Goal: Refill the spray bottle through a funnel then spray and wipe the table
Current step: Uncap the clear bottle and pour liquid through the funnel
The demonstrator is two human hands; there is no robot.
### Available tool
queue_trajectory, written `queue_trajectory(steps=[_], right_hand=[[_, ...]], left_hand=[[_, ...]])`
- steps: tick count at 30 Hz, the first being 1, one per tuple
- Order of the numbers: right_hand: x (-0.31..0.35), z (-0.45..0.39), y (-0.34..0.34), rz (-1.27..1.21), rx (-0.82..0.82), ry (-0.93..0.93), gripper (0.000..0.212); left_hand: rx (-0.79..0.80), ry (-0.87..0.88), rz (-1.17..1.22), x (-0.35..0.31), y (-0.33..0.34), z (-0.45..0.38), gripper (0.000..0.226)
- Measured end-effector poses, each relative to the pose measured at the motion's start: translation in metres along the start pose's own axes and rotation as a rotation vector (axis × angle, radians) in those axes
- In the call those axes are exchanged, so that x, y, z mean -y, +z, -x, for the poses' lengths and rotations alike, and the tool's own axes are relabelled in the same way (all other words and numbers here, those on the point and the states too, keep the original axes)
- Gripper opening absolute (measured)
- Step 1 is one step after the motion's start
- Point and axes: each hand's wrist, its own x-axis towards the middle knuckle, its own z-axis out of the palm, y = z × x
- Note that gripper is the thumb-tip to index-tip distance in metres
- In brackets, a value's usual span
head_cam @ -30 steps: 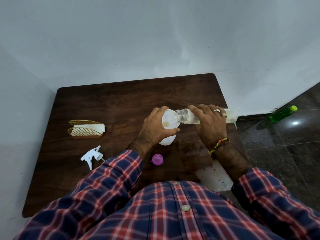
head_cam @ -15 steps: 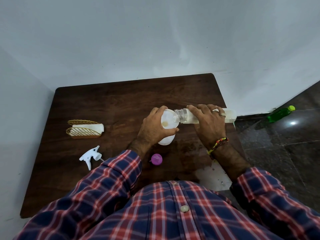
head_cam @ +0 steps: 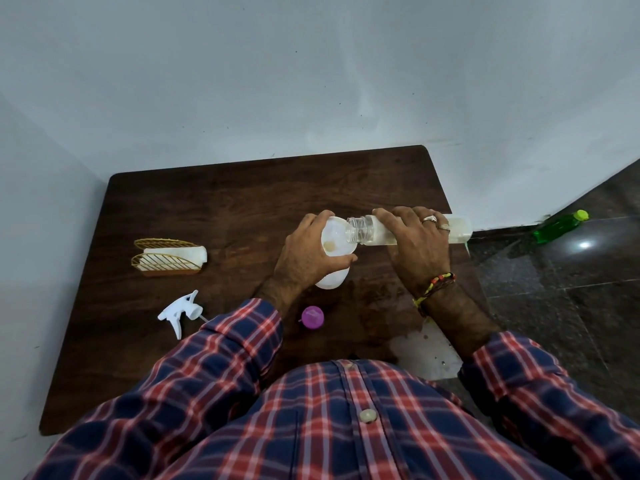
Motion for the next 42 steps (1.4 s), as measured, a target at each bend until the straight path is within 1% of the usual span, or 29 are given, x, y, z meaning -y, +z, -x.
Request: queue_trajectory(steps=[24,38,42], right_hand=[[0.0014,0.0003,-0.0043,-0.011,-0.029,-0.006,0.058],[0.0025,0.0009,-0.0050,-0.022,-0.028,-0.004,0.060],[0.0028,-0.0004,-0.0047,-0.012,-0.017,-0.003,0.060]], left_hand=[[-0.005,-0.008,0.004,-0.0027,-0.0027,0.0021,0.088],[0.004,-0.022,0.019,-0.0054,-0.0053,0.0043,0.087],[0.014,-0.035,0.026,-0.0066,-0.0064,0.0042,0.090]])
